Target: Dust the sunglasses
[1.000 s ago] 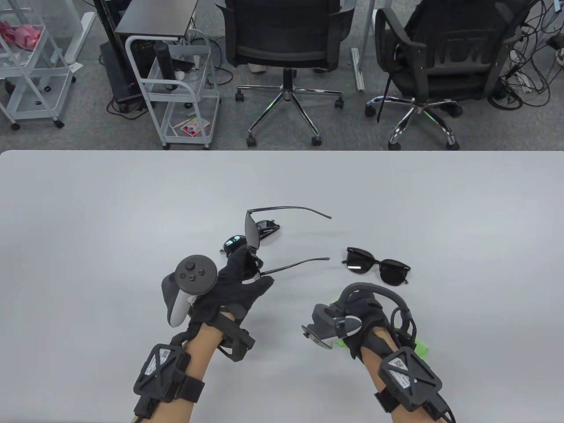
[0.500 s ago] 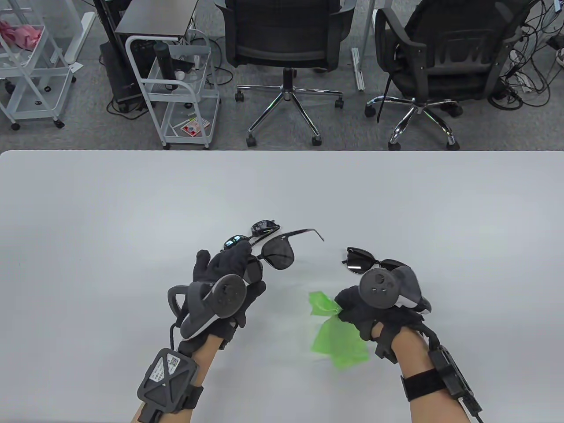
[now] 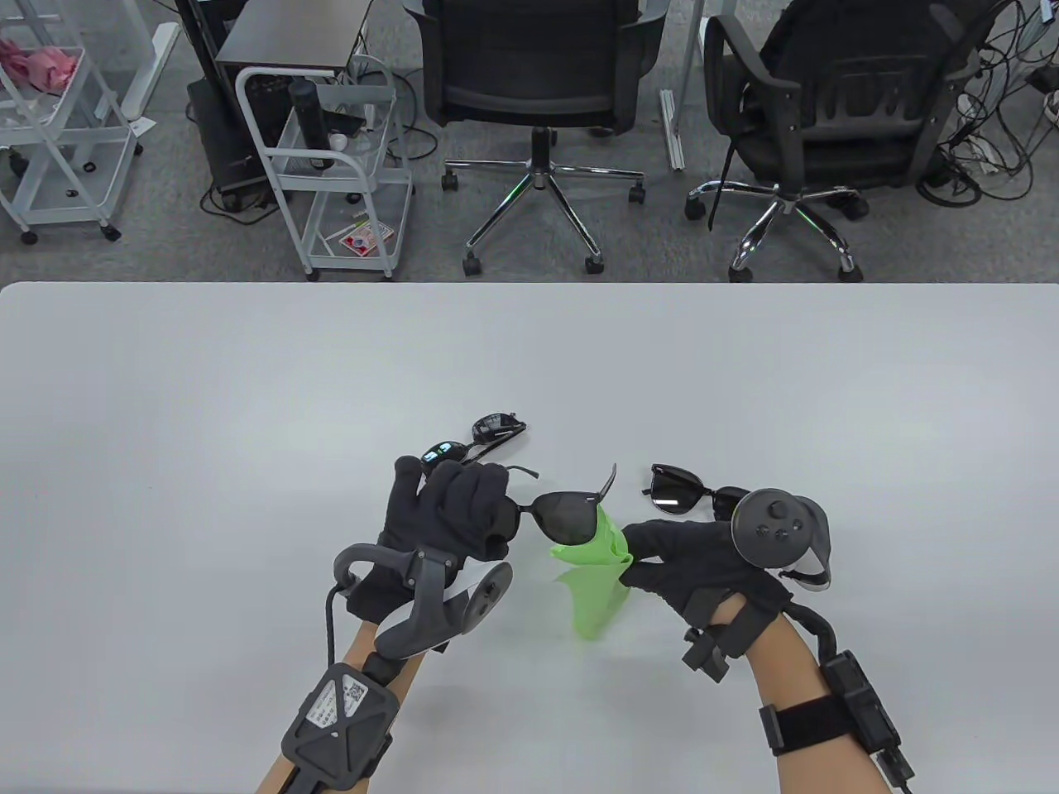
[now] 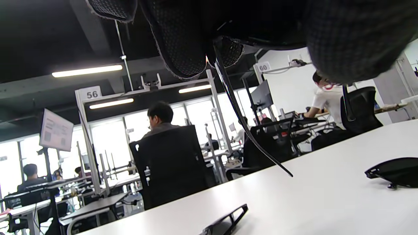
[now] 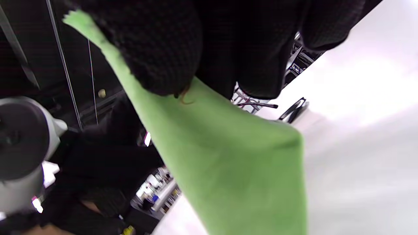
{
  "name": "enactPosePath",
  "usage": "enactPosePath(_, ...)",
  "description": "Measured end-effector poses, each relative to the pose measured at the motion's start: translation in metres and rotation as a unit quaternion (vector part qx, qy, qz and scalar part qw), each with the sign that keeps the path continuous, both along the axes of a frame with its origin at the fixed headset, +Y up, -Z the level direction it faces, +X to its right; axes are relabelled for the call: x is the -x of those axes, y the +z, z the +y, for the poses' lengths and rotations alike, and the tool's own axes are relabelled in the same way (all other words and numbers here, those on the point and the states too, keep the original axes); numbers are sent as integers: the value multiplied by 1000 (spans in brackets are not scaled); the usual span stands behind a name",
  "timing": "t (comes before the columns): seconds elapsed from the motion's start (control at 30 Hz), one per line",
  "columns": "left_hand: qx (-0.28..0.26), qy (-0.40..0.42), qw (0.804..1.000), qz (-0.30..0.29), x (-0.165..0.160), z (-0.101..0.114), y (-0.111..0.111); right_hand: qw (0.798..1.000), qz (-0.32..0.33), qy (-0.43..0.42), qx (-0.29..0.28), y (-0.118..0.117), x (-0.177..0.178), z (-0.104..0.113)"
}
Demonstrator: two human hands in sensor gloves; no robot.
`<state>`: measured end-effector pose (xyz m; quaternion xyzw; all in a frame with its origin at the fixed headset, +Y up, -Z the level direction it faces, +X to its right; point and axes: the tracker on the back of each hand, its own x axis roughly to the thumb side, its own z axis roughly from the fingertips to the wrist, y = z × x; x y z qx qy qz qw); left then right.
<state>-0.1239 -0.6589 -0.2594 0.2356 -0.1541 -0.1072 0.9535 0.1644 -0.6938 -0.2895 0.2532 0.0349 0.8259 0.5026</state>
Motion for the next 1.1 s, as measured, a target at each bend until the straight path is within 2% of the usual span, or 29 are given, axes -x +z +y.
enactPosePath(0.13,-19,11,1000,-7,-1,5,5,995,-1,-91,38,0,1,-2)
enactPosePath(0.27,-27,-19,999,-5,-6,2,5,985,27,-159,61,0,2,-4)
enactPosePath(0.43,-46,-23,999,1,-5,5,5,996,48,-66,24,1,3,1)
enactPosePath(0.6,-71,-44,996,-10,-10,6,9,998,26,-64,13,2,7,3)
enactPosePath(0.67,-77,-45,996,-13,-15,7,11,996,-2,-91,16,3,7,3)
enactPosePath(0.83,-88,-40,995,-5,-17,8,12,978,-30,-194,74,6,8,-6)
enactPosePath(0.93,-95,-46,994,5,-17,10,12,962,7,-251,107,8,17,-7)
enactPosePath(1.1,-100,-65,993,-8,-23,8,16,980,8,-189,57,14,29,2)
